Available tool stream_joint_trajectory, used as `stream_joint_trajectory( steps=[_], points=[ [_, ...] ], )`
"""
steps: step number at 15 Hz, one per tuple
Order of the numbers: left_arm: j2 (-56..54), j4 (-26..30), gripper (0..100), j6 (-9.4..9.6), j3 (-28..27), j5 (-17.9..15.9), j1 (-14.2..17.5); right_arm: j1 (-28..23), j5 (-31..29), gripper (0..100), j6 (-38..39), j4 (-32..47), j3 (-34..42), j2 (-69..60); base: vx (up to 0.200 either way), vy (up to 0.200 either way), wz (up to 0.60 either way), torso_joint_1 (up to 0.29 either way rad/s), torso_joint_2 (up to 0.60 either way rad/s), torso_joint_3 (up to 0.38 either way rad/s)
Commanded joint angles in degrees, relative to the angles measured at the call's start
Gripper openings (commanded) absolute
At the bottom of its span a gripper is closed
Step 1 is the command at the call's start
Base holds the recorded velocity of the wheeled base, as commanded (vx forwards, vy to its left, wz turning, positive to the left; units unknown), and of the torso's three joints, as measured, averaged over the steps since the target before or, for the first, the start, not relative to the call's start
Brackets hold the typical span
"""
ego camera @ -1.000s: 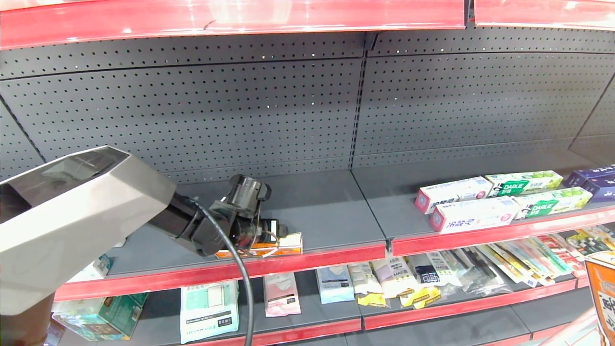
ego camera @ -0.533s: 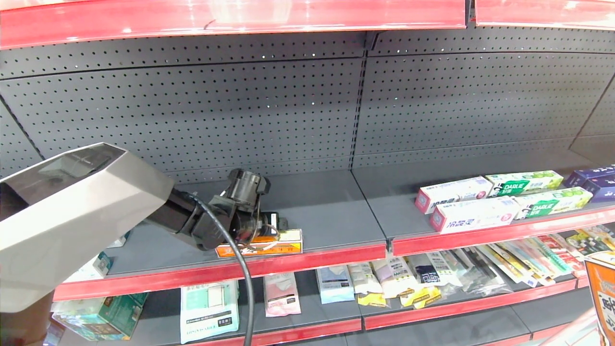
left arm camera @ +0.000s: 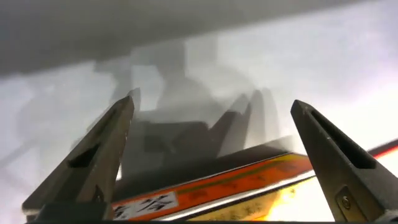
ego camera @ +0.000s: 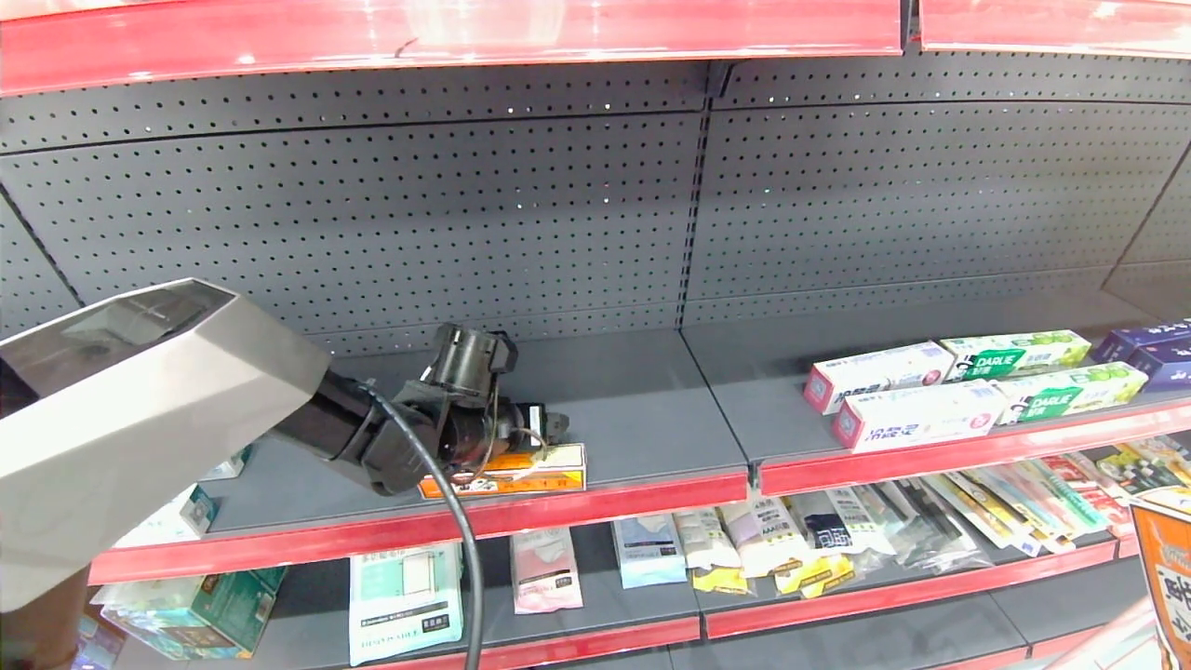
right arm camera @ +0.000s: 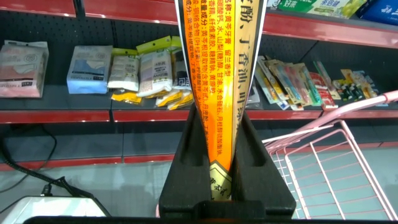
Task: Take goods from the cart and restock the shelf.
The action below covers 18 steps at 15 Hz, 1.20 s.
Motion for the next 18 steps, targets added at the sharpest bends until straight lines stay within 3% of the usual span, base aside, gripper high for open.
stream_joint_trajectory(
  steps=[1,5,8,18],
  points=[
    [0.63,-0.67,100,0.16,1.20,-0.02,0.37,0.02,0.03,0,-0.01,-0.02,0.00,0.09,0.000,0.000,0.00,0.000,0.00,0.000],
    [0.98,-0.49,100,0.52,1.47,0.42,0.37,0.02,0.03,0,-0.01,-0.02,0.00,0.45,0.000,0.000,0.00,0.000,0.00,0.000],
    [0.98,-0.76,100,3.86,4.28,0.50,0.90,0.02,0.03,0,-0.01,-0.02,0.00,0.53,0.000,0.000,0.00,0.000,0.00,0.000],
    [-0.60,1.88,100,3.94,2.35,0.06,0.90,0.02,0.65,0,0.16,-0.02,0.00,0.80,0.000,0.000,0.00,0.000,0.00,0.000]
  ],
)
